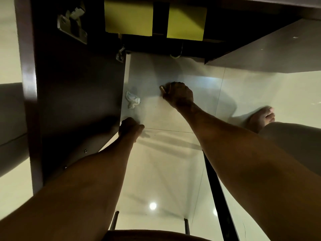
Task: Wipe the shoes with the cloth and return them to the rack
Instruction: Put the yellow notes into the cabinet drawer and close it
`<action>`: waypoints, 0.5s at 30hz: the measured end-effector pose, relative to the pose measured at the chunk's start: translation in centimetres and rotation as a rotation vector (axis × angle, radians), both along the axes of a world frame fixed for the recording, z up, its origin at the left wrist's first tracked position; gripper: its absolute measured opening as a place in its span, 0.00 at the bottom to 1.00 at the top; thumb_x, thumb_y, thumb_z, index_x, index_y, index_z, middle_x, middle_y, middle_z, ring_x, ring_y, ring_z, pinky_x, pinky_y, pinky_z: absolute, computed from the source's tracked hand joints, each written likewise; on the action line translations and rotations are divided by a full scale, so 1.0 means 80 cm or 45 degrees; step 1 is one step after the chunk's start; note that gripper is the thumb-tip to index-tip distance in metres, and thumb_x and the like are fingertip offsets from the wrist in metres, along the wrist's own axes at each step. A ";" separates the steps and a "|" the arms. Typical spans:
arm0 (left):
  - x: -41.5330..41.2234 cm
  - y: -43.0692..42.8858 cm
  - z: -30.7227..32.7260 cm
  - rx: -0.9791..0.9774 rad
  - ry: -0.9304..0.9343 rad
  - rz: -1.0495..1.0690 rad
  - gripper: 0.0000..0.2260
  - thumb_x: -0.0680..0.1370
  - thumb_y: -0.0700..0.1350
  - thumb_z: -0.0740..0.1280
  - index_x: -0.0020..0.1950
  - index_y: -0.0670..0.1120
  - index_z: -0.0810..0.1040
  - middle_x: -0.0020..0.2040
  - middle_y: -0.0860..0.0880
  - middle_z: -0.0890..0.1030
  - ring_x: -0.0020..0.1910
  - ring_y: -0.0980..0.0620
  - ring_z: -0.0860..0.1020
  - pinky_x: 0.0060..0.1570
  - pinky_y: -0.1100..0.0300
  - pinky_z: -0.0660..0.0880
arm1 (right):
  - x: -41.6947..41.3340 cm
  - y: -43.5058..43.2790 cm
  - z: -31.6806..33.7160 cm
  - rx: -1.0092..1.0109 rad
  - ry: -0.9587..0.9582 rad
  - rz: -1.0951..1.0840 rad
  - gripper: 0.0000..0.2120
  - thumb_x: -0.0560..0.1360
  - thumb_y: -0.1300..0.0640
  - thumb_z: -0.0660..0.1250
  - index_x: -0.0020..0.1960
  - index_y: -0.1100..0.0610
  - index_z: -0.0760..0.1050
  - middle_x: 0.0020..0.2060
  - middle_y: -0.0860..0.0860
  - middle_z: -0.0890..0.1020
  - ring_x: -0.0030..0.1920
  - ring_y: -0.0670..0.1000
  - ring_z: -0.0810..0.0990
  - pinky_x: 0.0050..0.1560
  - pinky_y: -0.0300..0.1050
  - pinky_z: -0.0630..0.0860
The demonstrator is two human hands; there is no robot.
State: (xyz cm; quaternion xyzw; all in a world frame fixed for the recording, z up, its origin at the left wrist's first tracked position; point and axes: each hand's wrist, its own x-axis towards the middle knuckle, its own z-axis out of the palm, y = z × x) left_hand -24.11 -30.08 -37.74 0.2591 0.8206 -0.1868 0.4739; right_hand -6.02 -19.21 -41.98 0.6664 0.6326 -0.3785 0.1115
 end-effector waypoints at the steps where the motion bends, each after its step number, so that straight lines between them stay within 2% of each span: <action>1: 0.003 0.004 0.006 -0.003 -0.023 0.019 0.09 0.75 0.47 0.72 0.47 0.42 0.79 0.41 0.42 0.83 0.35 0.41 0.85 0.38 0.45 0.85 | -0.001 0.001 0.002 -0.027 0.019 -0.019 0.16 0.78 0.41 0.67 0.59 0.50 0.81 0.50 0.49 0.84 0.52 0.52 0.83 0.51 0.47 0.78; 3: 0.007 0.011 0.017 -0.007 -0.070 0.070 0.10 0.75 0.48 0.73 0.47 0.42 0.78 0.43 0.43 0.84 0.34 0.43 0.85 0.36 0.49 0.85 | -0.002 0.003 0.007 -0.104 0.126 -0.132 0.17 0.77 0.42 0.69 0.60 0.52 0.81 0.50 0.48 0.83 0.52 0.50 0.81 0.54 0.48 0.79; 6: 0.009 0.029 0.028 0.041 -0.175 0.175 0.11 0.77 0.48 0.72 0.50 0.40 0.80 0.44 0.44 0.84 0.33 0.46 0.85 0.28 0.58 0.81 | -0.017 0.010 0.022 -0.181 0.396 -0.375 0.15 0.76 0.44 0.72 0.55 0.54 0.82 0.48 0.49 0.84 0.51 0.50 0.82 0.55 0.47 0.79; 9: 0.017 0.064 0.042 0.216 -0.234 0.330 0.11 0.80 0.48 0.69 0.56 0.41 0.80 0.45 0.45 0.84 0.33 0.49 0.83 0.26 0.60 0.78 | -0.045 0.026 0.042 -0.251 0.605 -0.668 0.07 0.75 0.55 0.76 0.45 0.55 0.79 0.46 0.55 0.86 0.43 0.53 0.86 0.52 0.52 0.83; 12: 0.026 0.109 0.050 0.439 -0.268 0.466 0.13 0.84 0.50 0.65 0.63 0.44 0.79 0.49 0.44 0.82 0.34 0.52 0.80 0.28 0.61 0.78 | -0.072 0.044 0.047 -0.288 0.789 -0.951 0.10 0.74 0.58 0.76 0.37 0.55 0.78 0.38 0.57 0.86 0.38 0.56 0.86 0.50 0.58 0.84; 15: 0.027 0.156 0.050 0.578 -0.286 0.665 0.14 0.85 0.51 0.62 0.64 0.44 0.77 0.55 0.39 0.82 0.35 0.52 0.79 0.24 0.63 0.75 | -0.087 0.065 0.052 -0.242 0.909 -1.092 0.18 0.78 0.54 0.72 0.31 0.55 0.76 0.31 0.56 0.82 0.32 0.54 0.80 0.42 0.50 0.77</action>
